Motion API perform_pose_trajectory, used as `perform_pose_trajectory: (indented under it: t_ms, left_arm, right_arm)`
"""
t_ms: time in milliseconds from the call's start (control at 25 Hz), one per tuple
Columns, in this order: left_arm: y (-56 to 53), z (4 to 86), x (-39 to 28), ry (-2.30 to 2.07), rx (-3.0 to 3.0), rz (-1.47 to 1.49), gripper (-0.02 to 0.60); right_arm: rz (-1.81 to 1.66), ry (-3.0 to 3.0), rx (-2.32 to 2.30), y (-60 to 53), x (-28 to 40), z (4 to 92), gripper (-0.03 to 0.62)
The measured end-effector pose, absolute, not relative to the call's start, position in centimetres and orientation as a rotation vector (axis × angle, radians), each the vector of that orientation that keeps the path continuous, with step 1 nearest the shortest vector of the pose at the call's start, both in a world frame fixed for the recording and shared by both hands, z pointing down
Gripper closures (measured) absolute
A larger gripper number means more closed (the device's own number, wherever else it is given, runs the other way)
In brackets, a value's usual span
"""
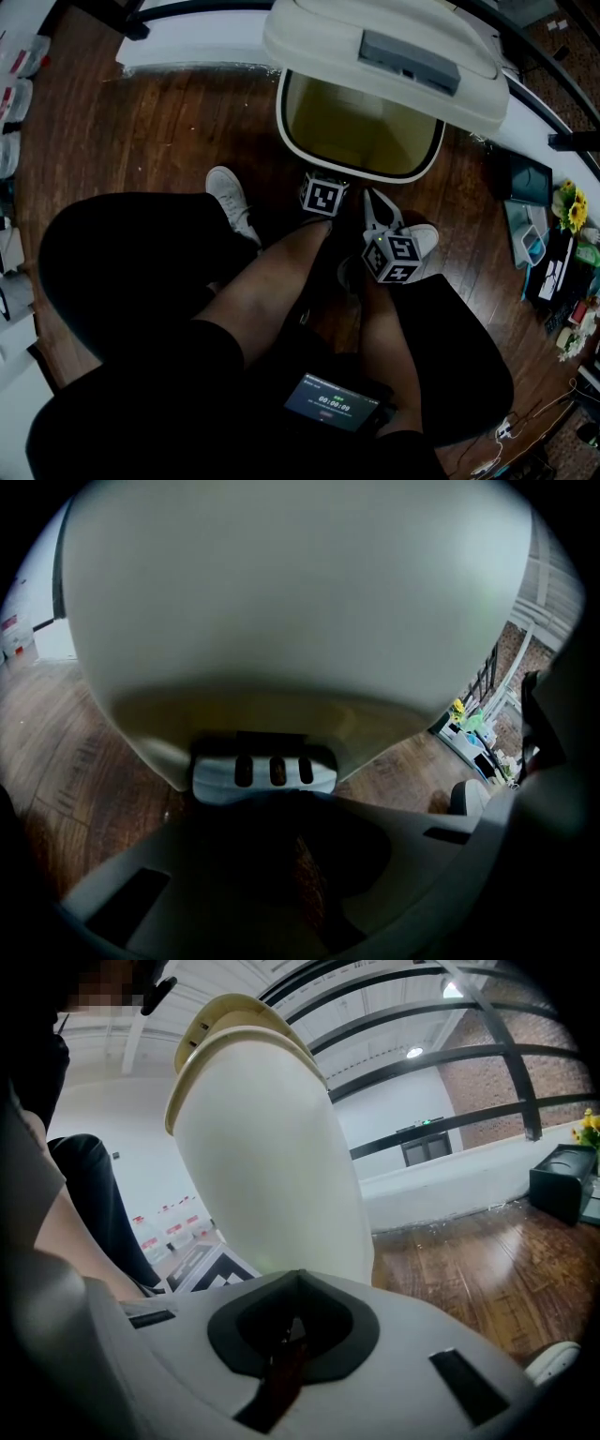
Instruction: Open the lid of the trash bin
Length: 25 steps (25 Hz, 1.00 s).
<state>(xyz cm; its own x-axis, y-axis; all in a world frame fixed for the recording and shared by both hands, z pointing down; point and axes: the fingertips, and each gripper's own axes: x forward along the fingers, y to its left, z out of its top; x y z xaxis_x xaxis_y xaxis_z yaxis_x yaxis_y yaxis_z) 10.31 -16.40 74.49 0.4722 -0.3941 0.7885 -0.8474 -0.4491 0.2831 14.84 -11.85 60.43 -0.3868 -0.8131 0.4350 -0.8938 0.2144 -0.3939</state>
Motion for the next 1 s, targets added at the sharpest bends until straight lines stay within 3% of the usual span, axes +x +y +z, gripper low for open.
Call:
perform_pose_trajectory:
  t_ms: [1000]
  left_arm:
    - [-16.0, 75.43, 10.48, -0.961, 2.015, 0.878, 0.569]
  right_arm:
    - [0.906, -2.298, 1.675, -11.65, 15.46, 61.52, 0.575]
